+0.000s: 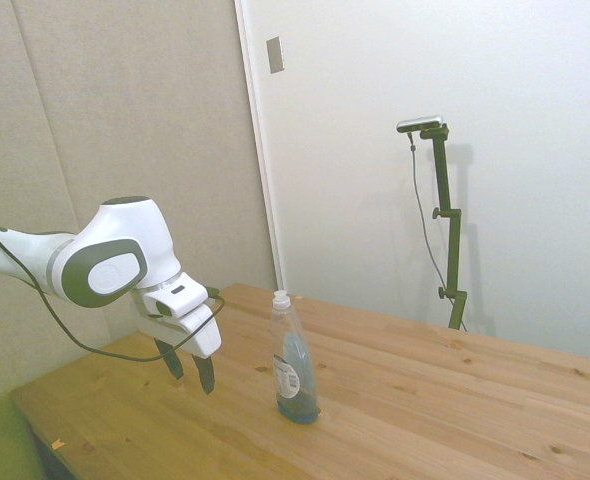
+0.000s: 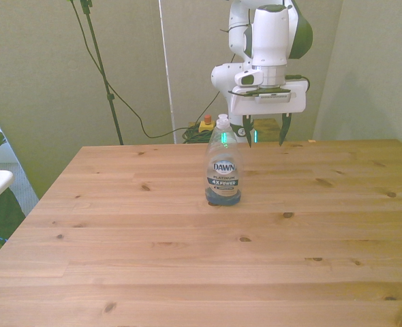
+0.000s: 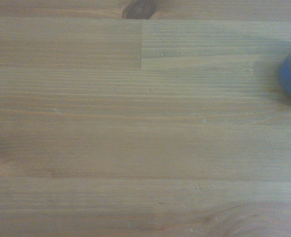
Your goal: Knock down the dish soap
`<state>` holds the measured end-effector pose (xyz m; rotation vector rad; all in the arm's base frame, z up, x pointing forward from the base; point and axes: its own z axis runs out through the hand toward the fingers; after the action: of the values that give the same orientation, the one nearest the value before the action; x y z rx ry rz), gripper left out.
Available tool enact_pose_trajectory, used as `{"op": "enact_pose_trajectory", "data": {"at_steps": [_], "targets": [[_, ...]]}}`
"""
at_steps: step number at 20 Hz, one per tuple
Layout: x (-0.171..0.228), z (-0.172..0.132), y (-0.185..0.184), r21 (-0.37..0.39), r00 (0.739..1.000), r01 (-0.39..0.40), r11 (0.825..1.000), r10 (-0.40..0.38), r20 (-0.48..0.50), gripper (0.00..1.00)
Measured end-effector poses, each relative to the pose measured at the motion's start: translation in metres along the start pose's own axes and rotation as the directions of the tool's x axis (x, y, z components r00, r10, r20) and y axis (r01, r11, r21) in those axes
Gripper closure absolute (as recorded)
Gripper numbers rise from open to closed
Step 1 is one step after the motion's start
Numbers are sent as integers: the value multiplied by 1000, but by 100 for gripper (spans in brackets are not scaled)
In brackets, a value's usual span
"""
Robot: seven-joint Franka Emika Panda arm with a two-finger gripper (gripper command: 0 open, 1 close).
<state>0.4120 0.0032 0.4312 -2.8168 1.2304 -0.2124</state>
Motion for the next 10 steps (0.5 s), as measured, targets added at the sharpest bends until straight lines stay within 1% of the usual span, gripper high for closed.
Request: {"op": "enact_pose_trajectory", "data": {"at_steps": [2,3,5,10], "targets": [[0,0,-1,0,1000,1,1000,-1,1,0],[0,0,-1,0,1000,1,1000,-1,0,100],[2,-5,-3,8,1000,-9,1000,9,-9,100],[20,-20,1,20,997,-69,997,70,-44,100]]}}
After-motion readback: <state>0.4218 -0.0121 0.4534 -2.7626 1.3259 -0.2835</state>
